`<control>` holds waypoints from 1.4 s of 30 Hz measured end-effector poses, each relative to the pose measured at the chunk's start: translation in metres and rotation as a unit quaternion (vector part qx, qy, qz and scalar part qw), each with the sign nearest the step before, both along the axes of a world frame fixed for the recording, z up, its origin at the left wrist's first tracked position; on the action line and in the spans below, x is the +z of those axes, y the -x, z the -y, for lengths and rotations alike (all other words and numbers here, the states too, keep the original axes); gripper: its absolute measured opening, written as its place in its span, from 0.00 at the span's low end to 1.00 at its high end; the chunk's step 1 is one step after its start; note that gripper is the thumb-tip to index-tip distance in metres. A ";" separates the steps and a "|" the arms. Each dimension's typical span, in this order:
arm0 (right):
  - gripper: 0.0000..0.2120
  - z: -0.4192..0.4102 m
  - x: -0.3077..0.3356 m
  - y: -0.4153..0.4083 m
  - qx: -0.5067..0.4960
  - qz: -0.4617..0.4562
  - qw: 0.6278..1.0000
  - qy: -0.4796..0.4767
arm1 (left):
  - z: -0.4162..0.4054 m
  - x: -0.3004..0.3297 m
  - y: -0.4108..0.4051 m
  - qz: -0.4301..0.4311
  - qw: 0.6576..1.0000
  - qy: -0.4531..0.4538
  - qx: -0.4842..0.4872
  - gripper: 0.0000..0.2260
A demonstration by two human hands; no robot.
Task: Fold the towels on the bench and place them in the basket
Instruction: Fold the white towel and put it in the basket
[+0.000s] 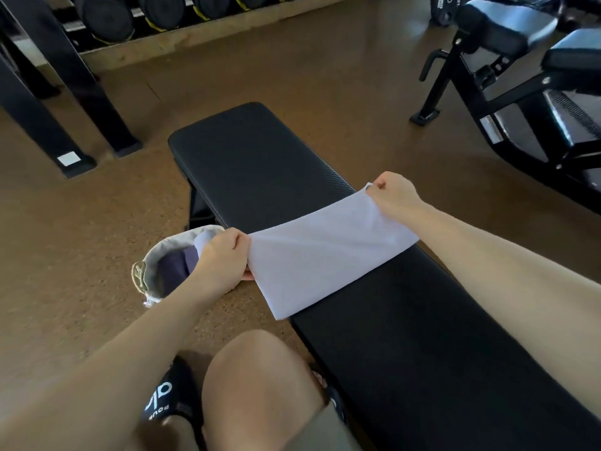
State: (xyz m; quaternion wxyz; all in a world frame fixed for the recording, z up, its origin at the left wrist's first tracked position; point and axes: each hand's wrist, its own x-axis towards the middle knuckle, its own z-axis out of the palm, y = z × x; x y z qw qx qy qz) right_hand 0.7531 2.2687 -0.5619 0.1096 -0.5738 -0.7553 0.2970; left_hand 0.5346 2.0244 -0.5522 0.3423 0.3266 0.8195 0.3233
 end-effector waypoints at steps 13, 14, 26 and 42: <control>0.19 0.002 -0.026 -0.006 0.017 0.096 0.995 -0.029 | 0.006 -0.012 -0.014 -0.136 0.991 0.012 -0.013 0.06; 0.20 0.000 -0.023 -0.008 0.009 0.084 0.996 0.008 | 0.006 -0.011 -0.017 -0.110 0.994 0.017 0.007 0.07; 0.18 -0.007 -0.020 -0.008 -0.012 0.027 0.999 0.019 | 0.007 -0.009 -0.027 -0.037 0.998 0.010 0.056 0.04; 0.34 0.122 -0.018 -0.015 0.318 0.143 0.924 -0.161 | 0.001 -0.035 -0.057 -0.382 0.864 0.034 -0.327 0.41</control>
